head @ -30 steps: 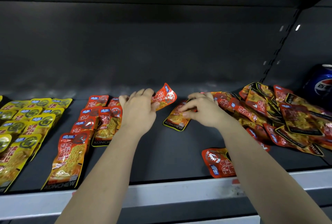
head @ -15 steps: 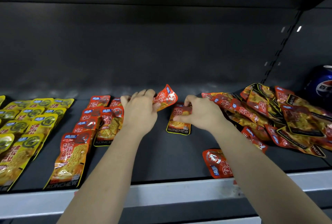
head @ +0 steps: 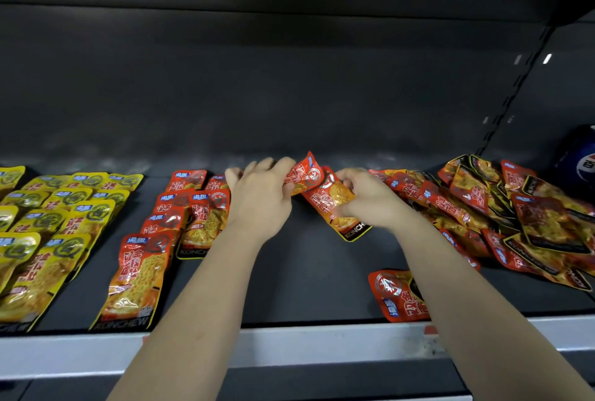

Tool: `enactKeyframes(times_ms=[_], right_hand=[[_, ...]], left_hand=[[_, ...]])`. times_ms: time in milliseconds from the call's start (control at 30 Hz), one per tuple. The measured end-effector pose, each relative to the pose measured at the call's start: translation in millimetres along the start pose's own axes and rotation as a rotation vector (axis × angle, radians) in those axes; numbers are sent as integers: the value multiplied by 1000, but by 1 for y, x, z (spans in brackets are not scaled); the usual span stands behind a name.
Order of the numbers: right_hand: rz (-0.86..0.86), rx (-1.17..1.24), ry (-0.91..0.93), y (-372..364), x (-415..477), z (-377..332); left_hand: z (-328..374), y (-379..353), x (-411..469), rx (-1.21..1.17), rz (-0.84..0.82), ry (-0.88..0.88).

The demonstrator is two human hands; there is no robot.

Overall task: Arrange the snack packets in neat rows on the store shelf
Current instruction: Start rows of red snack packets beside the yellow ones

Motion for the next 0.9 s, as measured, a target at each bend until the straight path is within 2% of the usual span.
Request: enactKeyframes(times_ms=[200,333,433,567,700,900], right_hand=[[165,-36,81,16,-2,-17],[215,-76,72,31,-7,-26],[231,19,41,38,-18,-39],[164,240,0,15,-32,-58],[-42,543,-46,-40,-41,-83],[-159,546,-99,-112,-43,-109]], left_hand=[[10,18,5,80,28,-104],[-1,31,-2,96,26,-145],[-26,44,-12,112,27,-146],[-63,66,-21,149,47,-132],[-99,84,-35,143,72,-110],[-140,91,-59,200,90,-59]])
Point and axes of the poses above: each hand's wrist, its own x-axis towards the middle knuckle, its own y-axis out of the back of the hand, z = x × y, the point moved 9 cm from there along x, towards the middle knuckle, and after that the axes turned 12 degrees about -y, right-handed, at the moved point
